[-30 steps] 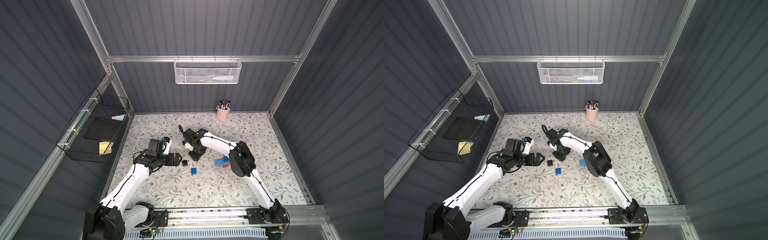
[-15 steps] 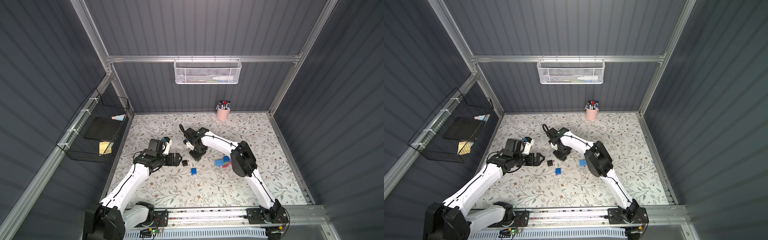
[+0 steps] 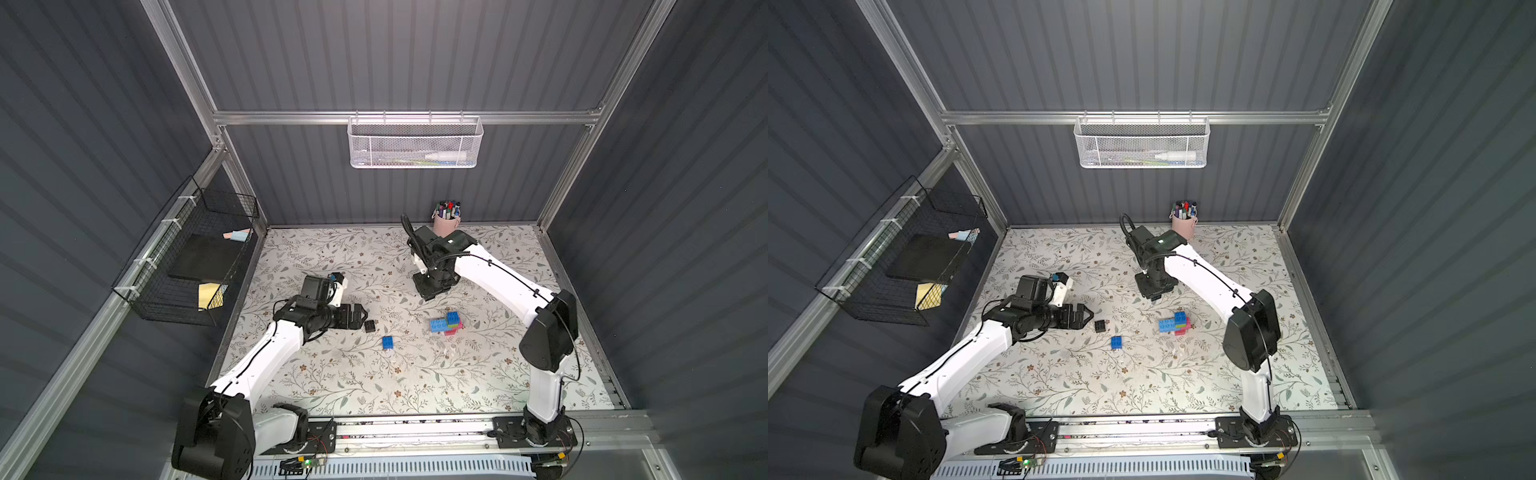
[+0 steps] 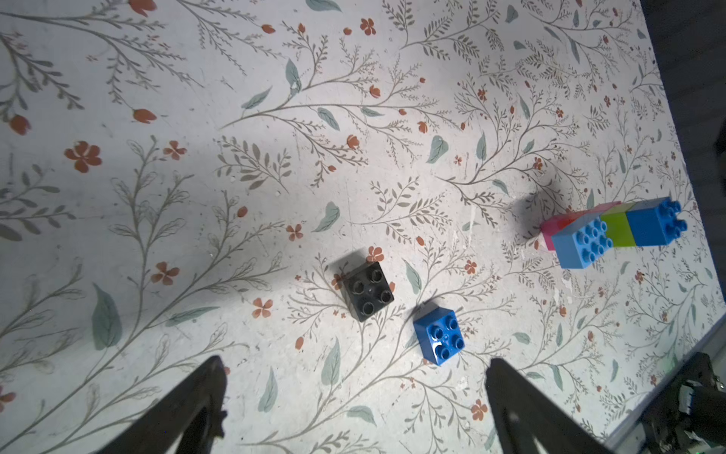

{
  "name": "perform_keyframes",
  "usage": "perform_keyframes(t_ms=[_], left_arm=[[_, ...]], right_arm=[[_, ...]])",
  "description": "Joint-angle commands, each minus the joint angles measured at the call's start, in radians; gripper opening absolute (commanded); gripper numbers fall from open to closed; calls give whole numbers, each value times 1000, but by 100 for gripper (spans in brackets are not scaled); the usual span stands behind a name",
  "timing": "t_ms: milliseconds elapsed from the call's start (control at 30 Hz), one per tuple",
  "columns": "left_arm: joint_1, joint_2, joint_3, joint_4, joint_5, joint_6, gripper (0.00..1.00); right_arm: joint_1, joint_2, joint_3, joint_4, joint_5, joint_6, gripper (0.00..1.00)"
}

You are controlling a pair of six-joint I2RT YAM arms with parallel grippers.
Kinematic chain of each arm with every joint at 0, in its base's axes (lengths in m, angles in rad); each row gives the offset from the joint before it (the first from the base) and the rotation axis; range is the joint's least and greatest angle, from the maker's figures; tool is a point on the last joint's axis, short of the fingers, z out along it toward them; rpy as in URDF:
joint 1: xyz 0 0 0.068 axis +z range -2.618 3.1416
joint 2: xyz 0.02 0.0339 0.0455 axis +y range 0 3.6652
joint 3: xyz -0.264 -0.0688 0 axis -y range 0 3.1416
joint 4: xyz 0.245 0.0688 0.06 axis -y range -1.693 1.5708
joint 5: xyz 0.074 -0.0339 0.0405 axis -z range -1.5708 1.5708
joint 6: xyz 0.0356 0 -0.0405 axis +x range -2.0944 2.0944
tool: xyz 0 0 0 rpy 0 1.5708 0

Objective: Assemble the number 4 with lego
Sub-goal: Pick up the lego brick from the center of the board, then assemble the lego brick with the lego brick.

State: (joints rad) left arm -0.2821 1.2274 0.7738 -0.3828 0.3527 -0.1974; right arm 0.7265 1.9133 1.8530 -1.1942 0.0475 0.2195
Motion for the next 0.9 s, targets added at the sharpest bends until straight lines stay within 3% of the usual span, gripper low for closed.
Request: perform_keyframes(t_ms=[0,333,867], left_arm=[[-15,25,27,79,58,-12,99],[-49,120,77,144,92,-16,99],[-57,132,68,159,98,-5,99]], right_arm=[[-26,-35,-69,-47,31,72,25],[-67,-118,-209,-10,41,146,25],[-84,-157,-305,43,1,120,25]])
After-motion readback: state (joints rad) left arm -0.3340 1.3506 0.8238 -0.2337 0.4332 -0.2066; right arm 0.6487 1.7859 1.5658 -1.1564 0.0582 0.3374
